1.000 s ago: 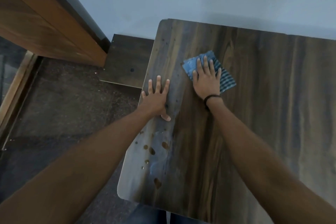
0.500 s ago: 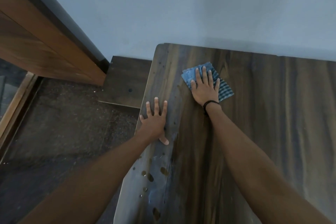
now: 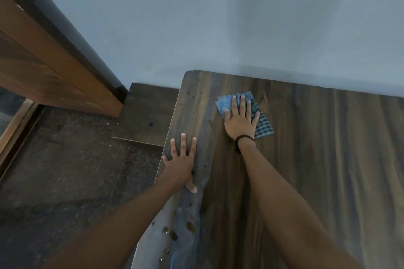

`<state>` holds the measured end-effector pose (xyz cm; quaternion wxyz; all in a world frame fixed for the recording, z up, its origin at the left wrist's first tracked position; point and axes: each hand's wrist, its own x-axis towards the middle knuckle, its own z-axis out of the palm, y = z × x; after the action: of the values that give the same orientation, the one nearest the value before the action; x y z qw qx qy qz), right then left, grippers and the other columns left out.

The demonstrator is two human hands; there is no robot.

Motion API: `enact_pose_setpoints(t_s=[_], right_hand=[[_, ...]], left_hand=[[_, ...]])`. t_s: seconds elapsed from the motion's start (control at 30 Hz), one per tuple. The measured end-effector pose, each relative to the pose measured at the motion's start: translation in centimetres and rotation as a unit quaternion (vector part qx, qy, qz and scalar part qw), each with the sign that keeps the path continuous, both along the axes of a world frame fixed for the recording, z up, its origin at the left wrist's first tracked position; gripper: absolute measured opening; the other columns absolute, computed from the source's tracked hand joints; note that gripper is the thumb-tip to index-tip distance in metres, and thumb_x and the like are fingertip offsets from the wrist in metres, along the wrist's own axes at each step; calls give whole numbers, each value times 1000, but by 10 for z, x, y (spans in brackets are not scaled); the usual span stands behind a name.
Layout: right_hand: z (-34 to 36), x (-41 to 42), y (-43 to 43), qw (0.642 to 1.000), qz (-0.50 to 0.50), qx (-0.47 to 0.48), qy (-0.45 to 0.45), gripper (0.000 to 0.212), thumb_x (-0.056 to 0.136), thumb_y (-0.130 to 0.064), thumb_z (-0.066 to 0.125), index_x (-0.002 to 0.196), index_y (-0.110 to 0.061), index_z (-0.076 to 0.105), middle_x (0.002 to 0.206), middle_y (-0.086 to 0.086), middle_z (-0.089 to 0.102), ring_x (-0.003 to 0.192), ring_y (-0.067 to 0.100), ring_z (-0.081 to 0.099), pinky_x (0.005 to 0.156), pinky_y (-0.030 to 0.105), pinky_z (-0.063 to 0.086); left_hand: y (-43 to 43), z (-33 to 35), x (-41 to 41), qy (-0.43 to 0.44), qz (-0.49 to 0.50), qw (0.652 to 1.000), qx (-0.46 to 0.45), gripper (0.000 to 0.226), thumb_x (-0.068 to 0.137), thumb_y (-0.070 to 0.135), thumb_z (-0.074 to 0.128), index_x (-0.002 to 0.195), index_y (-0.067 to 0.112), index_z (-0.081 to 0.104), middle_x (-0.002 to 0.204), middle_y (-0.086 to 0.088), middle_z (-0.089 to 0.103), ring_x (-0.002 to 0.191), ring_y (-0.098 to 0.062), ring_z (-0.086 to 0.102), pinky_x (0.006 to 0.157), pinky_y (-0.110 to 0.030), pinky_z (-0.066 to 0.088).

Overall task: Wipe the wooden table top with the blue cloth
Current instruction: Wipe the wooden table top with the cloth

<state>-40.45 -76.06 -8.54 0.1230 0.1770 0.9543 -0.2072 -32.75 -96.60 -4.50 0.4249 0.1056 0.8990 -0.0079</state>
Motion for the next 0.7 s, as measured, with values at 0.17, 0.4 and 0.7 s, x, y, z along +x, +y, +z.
enact_pose_setpoints(t_s=[0.17, 0.4, 0.7], right_hand=[[1, 5, -1, 1000, 19, 1, -2, 59, 106, -49, 16, 160, -32, -1, 167, -5, -10, 154, 18, -11, 121, 53, -11], [-2, 82, -19, 999, 41, 29, -1, 59, 105, -51, 17, 159, -36, 0, 167, -8, -7, 154, 16, -11, 120, 52, -11], [-1, -22, 10, 999, 33, 0, -12, 59, 105, -51, 15, 159, -36, -2, 167, -7, -11, 153, 16, -12, 121, 54, -11]], left_hand=[[-2, 1, 2, -1, -1, 1000, 3, 165, 57, 42, 96, 147, 24, -41, 149, -11, -53, 141, -47, -37, 113, -76, 12], [1, -4, -1, -2, 11, 1000, 1, 166, 57, 38, 97, 146, 26, -42, 144, -8, -58, 138, -46, -41, 113, -75, 9], [1, -2, -4, -13, 8, 1000, -8, 168, 55, 39, 98, 146, 26, -42, 144, -8, -58, 138, -46, -41, 113, -77, 10]])
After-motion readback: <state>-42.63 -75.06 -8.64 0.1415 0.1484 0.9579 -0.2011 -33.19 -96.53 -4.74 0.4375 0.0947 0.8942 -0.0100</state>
